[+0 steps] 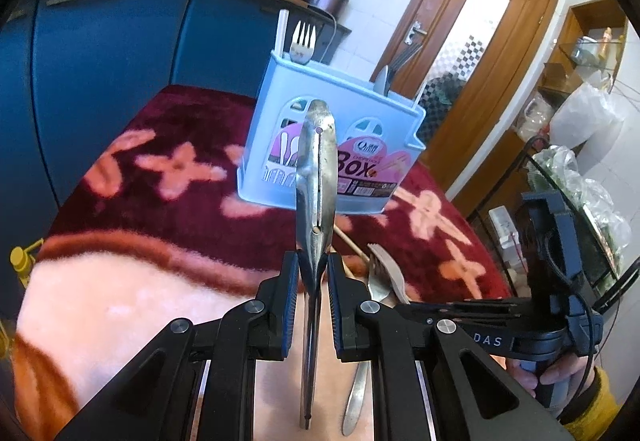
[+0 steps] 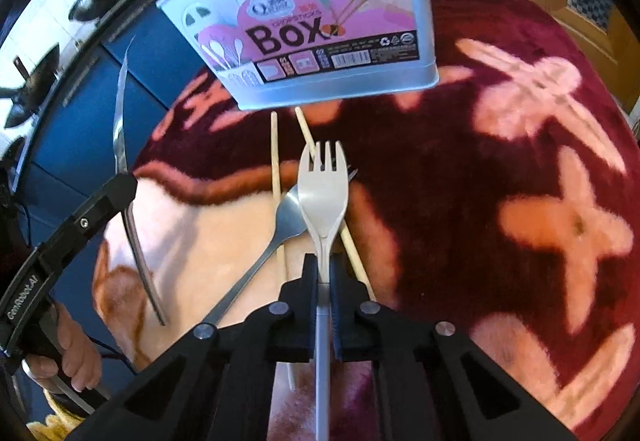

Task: Organize utensils
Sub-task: 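Grasp the white plastic fork with the right tool while the left tool holds the knife, then lift the knife and white fork with both tools and carry them above the holder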

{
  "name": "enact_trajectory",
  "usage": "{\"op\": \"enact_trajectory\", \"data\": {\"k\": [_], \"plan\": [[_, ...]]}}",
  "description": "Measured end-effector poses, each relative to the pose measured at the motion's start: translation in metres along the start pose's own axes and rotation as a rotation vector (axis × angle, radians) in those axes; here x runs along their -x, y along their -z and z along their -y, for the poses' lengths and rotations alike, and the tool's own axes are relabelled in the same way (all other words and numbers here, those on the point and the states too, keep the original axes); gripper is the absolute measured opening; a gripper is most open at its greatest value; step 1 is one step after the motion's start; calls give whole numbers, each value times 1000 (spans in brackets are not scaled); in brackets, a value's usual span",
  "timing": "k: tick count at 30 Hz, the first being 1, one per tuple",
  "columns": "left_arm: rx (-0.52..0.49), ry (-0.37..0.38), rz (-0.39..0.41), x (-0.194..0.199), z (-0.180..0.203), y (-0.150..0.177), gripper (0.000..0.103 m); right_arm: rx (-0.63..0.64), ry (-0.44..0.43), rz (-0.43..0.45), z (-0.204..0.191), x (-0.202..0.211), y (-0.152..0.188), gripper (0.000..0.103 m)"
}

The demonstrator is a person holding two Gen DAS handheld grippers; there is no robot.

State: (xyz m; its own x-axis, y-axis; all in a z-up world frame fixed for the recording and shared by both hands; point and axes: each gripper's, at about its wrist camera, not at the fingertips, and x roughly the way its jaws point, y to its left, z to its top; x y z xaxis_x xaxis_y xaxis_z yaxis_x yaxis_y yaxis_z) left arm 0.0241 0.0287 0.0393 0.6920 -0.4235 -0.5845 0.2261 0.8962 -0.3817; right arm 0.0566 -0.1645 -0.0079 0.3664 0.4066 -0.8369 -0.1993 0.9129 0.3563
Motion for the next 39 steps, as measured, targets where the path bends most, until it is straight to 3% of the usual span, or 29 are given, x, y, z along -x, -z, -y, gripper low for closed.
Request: {"op": "enact_trajectory", "data": {"k": [11,22,39], "plan": [[-7,15,64,20,10,-7,14,-24,-111,138,-2,35,15,7],[-39,39,128,36,24,-14,14,-1,-107,323,-11,79,23,7],[-50,56,153,31,35,-31,14,-15,-135,432,-4,108,14,7]]}}
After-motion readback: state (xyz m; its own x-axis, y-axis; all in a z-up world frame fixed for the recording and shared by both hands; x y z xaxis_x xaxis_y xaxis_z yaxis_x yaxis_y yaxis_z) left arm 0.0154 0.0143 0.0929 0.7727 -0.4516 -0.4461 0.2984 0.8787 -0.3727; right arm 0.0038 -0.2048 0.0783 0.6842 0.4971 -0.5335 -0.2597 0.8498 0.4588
